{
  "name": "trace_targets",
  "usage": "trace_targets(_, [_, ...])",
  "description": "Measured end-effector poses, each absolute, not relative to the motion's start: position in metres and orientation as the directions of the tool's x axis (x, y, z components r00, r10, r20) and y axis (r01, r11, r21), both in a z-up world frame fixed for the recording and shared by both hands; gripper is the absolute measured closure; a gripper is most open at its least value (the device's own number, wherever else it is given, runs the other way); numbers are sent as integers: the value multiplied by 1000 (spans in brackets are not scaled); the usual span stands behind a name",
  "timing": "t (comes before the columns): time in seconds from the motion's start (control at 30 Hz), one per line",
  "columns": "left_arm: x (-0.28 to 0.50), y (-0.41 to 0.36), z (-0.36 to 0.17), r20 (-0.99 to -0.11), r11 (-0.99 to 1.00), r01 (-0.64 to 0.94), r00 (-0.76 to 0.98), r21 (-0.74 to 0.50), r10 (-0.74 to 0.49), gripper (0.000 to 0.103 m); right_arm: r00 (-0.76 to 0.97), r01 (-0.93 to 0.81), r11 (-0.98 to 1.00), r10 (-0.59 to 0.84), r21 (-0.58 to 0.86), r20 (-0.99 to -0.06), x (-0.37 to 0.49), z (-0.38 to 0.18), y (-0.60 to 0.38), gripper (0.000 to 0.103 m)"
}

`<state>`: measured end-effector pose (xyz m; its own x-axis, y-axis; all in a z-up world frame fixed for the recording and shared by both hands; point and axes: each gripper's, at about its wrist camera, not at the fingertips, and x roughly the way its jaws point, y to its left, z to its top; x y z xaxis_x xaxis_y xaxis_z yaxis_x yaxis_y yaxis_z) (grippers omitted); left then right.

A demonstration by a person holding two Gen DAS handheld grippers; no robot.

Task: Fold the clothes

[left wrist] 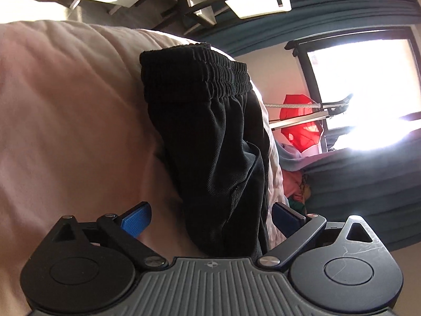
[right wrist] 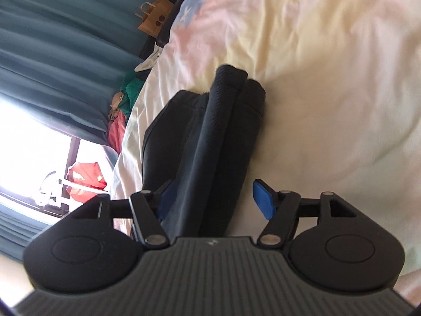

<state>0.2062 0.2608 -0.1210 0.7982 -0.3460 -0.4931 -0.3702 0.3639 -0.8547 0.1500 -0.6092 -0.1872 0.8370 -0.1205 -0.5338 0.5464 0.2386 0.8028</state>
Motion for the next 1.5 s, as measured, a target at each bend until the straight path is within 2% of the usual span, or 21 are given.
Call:
trace_targets(0.1, [225, 263, -128, -484, 373, -369, 827, -851, -286, 8, 846, 531, 209, -84, 821, -526, 162, -203, -606, 33])
trace_targets(0.27, [264, 262, -145, -498, 326, -439, 858, -837, -125, 32, 835, 550, 269, -158, 791, -527, 198, -207, -605, 35])
trace_targets(0.3, [267, 264, -146, -496, 302, -449, 862, -841, -102, 34, 829, 560, 282, -180, 779, -530, 204, -207, -604, 39])
trace_targets(0.37, [275, 268, -145, -503, 293, -464, 862, -836, -69, 51, 815, 580, 306, -224, 755, -535, 216, -205, -604, 49])
trace_targets(0.4, [279, 269, -141, -505, 306, -465, 861, -831, -63, 57, 807, 590, 318, -246, 742, -537, 223, -205, -603, 66])
trace_targets(0.43, [282, 269, -137, -506, 324, -463, 861, -825, -58, 73, 799, 600, 329, -268, 729, -538, 229, -204, -603, 80])
trace_targets(0.47, [284, 269, -131, -507, 335, -462, 860, -821, -56, 80, 792, 611, 340, -289, 715, -538, 235, -204, -603, 83])
trace_targets(0.53, [285, 271, -115, -511, 335, -466, 858, -819, -57, 85, 793, 608, 376, -319, 699, -518, 237, -192, -602, 89])
trace_targets(0.73, [275, 278, -47, -511, 380, -447, 856, -810, -83, 87, 823, 566, 397, -325, 722, -466, 217, -146, -598, 91])
trace_targets(0.97, [198, 313, 3, -539, 429, -451, 836, -782, -102, 87, 847, 531, 365, -255, 765, -467, 151, -127, -583, 91])
trace_targets(1.23, [77, 378, 21, -599, 440, -492, 789, -751, -141, 87, 850, 526, 256, -114, 811, -515, 60, -152, -556, 91])
trace_targets(1.37, [48, 387, 6, -623, 463, -501, 767, -731, -154, 86, 834, 548, 143, -12, 824, -552, 30, -173, -556, 91])
trace_targets(1.5, [30, 389, -9, -641, 499, -492, 745, -713, -182, 85, 853, 514, 108, 43, 851, -520, 16, -180, -559, 91])
